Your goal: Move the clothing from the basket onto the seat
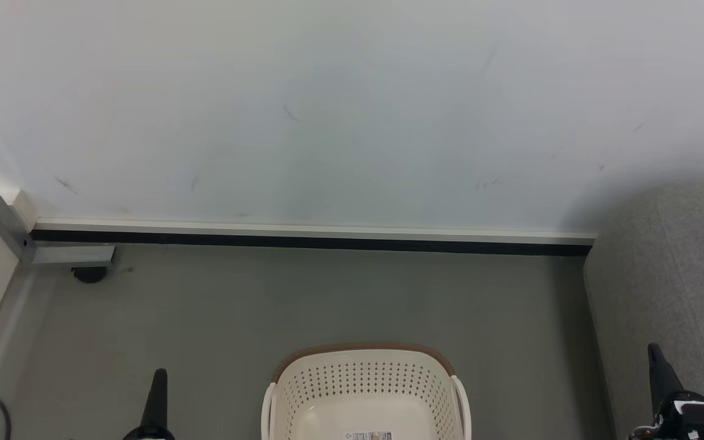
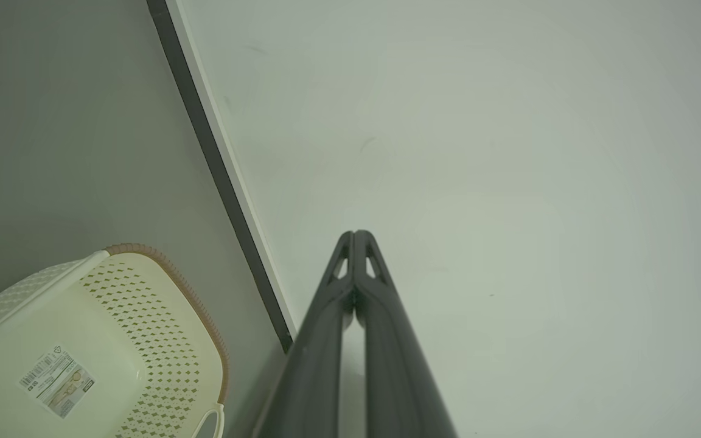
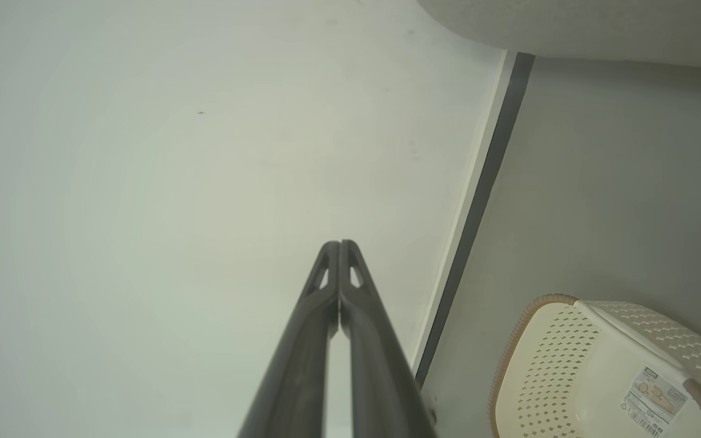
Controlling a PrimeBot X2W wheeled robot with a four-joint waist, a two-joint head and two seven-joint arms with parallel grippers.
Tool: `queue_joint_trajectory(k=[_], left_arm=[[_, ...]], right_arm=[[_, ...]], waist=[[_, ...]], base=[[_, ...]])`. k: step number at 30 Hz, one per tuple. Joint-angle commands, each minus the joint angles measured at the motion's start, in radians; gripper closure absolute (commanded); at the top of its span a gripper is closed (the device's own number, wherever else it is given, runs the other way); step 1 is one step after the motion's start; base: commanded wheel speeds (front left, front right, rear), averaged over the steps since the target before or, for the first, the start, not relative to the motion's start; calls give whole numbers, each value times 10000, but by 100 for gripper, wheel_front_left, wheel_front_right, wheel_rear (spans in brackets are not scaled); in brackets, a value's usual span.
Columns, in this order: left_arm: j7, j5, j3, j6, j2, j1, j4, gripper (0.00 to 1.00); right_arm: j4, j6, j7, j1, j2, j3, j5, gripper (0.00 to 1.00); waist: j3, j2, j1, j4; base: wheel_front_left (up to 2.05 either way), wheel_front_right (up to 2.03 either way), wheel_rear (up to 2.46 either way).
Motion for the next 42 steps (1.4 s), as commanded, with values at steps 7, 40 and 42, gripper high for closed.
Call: queue_joint_trajectory(k=[7,40,42], left_arm=[[140,-776,-26,-94,6,-306,160,100],[358,-2269,-53,-201,1,-688,534,100],[357,-2270,-54,-201,1,-688,534,100]], right_arm=[[138,4,260,-267,61,-266,689,100],[485,4,863,-736,221,-894,1977,100],[486,4,868,-738,227,-902,1964,100]], waist=[[75,-1,0,-61],[282,-1,0,-228],[282,-1,0,-228]], base=[[0,0,0],[0,0,0],[0,0,0]])
